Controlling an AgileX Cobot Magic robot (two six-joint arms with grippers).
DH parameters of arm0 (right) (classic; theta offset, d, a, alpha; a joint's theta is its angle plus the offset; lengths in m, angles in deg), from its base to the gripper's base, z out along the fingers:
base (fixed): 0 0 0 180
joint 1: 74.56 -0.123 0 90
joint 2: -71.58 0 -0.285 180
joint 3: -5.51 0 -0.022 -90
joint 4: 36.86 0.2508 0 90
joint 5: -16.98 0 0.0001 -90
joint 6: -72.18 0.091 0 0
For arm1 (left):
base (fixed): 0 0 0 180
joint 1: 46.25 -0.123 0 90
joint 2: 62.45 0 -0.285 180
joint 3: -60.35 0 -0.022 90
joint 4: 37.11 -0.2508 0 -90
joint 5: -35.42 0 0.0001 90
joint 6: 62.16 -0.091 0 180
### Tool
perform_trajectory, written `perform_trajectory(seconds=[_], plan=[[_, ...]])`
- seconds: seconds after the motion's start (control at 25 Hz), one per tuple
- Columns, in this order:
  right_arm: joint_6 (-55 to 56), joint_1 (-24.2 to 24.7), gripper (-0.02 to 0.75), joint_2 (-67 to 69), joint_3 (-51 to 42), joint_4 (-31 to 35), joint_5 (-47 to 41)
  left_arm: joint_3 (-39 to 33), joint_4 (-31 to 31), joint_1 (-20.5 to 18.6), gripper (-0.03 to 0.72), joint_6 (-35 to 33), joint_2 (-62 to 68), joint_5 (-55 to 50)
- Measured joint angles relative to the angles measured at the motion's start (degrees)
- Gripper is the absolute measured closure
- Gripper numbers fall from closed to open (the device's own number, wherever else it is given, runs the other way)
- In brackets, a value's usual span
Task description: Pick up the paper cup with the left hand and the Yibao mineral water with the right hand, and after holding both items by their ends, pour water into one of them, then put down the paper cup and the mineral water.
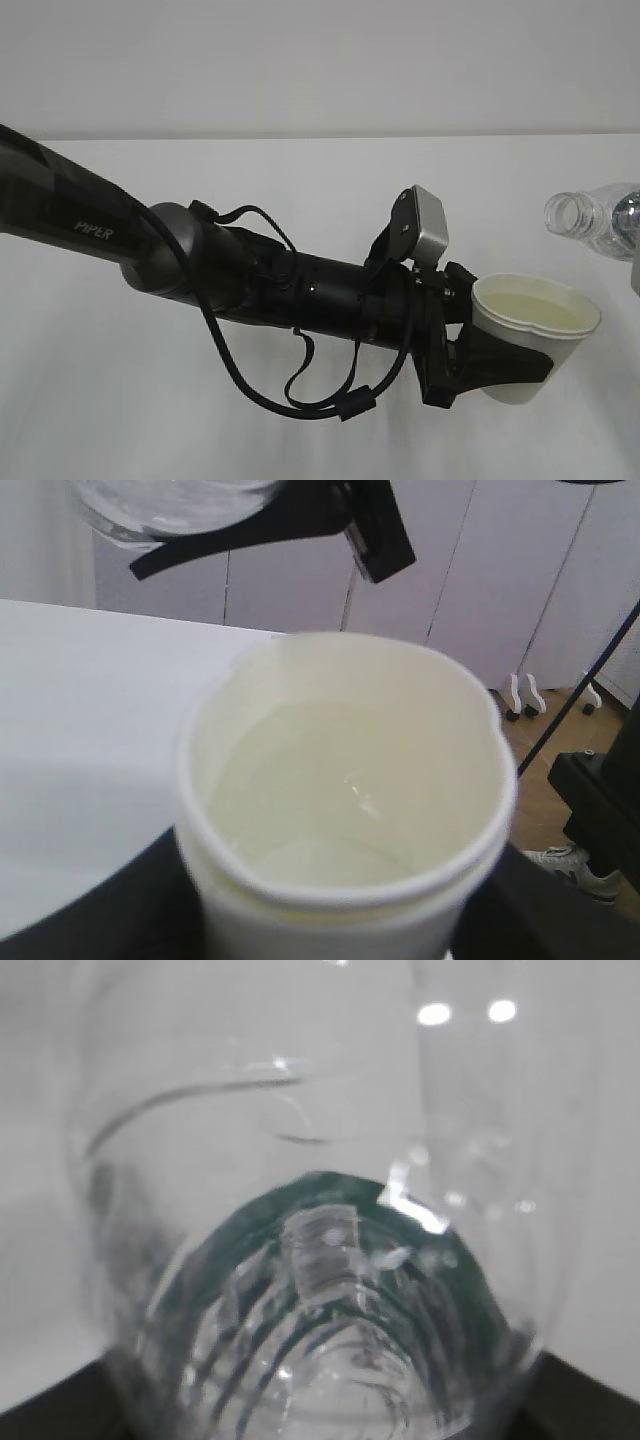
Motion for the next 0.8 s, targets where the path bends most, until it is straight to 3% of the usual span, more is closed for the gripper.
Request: perform_trajectory(seconds=[0.52, 0.8], plan=[[10.42, 0.0, 0.283, 0.0, 0.0, 0.0, 0.95, 0.0, 0.0, -0.19, 0.237, 0.0, 0.0, 1.04], [13.75, 0.0, 0.283, -0.1, 0.0, 0.0, 2.5, 0.0, 0.67, -3.13, 0.237, 0.11, 0.0, 1.9]])
